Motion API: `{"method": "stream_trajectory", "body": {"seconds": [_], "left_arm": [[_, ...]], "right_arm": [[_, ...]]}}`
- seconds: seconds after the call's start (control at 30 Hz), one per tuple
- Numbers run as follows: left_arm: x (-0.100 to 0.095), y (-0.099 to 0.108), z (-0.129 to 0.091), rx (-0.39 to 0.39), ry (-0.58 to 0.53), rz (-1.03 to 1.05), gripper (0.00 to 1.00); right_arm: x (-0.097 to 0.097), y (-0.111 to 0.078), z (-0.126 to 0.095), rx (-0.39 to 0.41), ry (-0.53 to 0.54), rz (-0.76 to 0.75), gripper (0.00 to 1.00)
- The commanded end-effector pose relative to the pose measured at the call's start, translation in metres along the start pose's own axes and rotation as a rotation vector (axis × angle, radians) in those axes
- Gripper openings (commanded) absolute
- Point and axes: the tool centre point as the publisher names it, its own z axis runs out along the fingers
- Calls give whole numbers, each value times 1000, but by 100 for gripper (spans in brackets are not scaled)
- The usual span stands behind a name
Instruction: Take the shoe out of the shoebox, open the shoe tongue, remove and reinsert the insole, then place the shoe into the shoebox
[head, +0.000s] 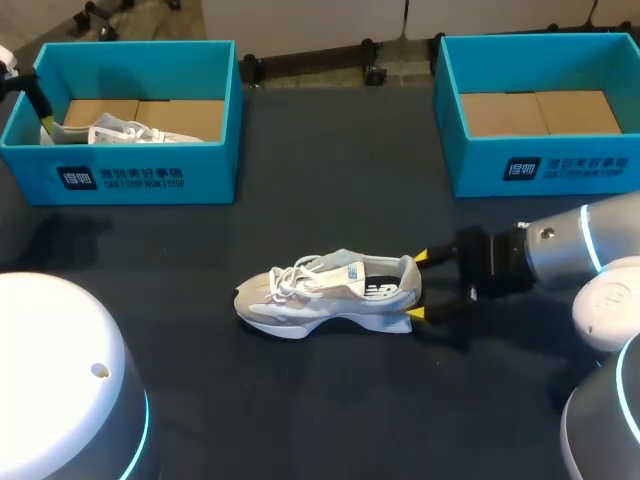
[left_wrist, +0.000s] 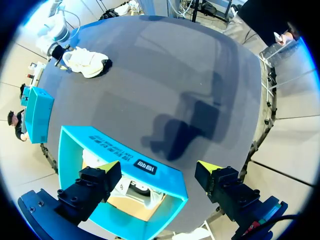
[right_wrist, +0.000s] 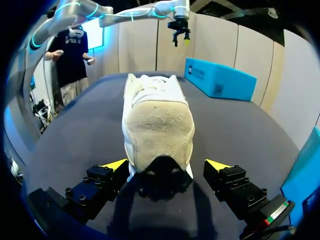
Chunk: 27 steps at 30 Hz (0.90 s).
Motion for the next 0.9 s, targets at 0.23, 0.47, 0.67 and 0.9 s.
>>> {"method": "stream_trajectory", "body": {"seconds": [0.23,0.47,0.67,0.9], "left_arm": [[0,-1,1,-4,-1,0,100],[0,-1,1,-4,-1,0,100],[0,-1,1,-4,-1,0,100],[0,-1,1,-4,-1,0,100]], "right_arm": [[0,6,12,-18,19,-4,100],[4,7,20,-28,31,-6,100],[8,6,28,-40,42,-1,100],[9,5,36,-48,44,-1,100]]}}
